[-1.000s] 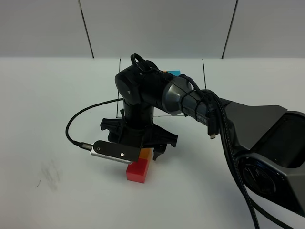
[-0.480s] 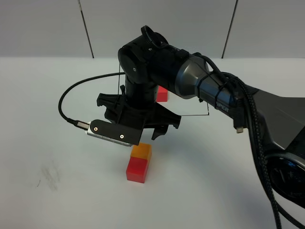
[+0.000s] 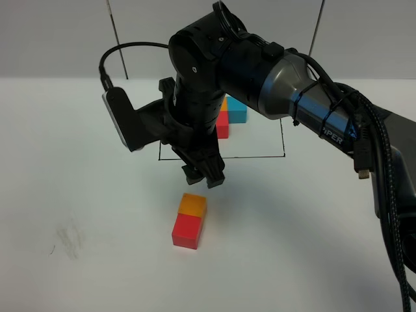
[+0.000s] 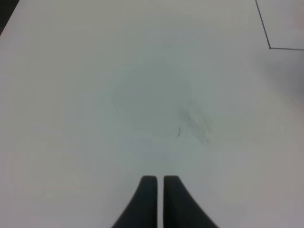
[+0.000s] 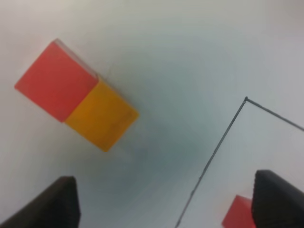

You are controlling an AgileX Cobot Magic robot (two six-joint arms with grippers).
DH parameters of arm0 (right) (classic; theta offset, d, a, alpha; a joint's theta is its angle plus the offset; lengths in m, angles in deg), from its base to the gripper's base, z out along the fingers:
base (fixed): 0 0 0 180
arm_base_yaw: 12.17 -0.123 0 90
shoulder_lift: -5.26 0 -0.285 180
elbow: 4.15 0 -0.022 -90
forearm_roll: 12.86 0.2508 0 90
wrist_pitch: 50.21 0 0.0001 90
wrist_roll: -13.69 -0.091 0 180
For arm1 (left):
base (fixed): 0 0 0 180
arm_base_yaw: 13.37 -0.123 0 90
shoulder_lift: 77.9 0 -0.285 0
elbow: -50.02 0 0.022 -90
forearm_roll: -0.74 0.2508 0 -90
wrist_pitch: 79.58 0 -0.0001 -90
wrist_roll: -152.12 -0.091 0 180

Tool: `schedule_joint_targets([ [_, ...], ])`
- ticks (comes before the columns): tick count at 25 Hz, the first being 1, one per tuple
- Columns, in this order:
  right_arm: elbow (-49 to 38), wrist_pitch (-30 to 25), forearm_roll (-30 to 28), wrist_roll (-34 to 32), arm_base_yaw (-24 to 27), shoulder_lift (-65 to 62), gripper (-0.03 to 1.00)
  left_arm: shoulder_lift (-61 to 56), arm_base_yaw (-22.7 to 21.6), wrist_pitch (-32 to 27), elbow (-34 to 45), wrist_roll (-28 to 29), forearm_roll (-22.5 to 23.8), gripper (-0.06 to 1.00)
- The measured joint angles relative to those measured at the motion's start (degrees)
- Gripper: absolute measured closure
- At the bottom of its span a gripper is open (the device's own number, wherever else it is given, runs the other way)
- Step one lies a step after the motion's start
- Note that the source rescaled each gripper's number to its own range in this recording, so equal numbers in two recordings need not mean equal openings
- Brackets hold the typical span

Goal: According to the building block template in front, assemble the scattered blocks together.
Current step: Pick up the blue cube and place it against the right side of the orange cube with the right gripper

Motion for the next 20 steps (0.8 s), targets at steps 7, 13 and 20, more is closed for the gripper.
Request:
schedule_joint_targets([
  [7,0.0,0.7,2.4,-34.2,0.0,0.0,0.00,0.0,0.0,0.0,0.0,0.0,0.0,0.94],
  [13,0.0,3.5,-0.8,-61.9,0.0,0.0,0.06,0.0,0.0,0.0,0.0,0.0,0.0,0.94],
  [20,0.0,0.7,-9.1,-67.4,0.7,0.0,0.14,0.0,0.0,0.0,0.0,0.0,0.0,0.94],
])
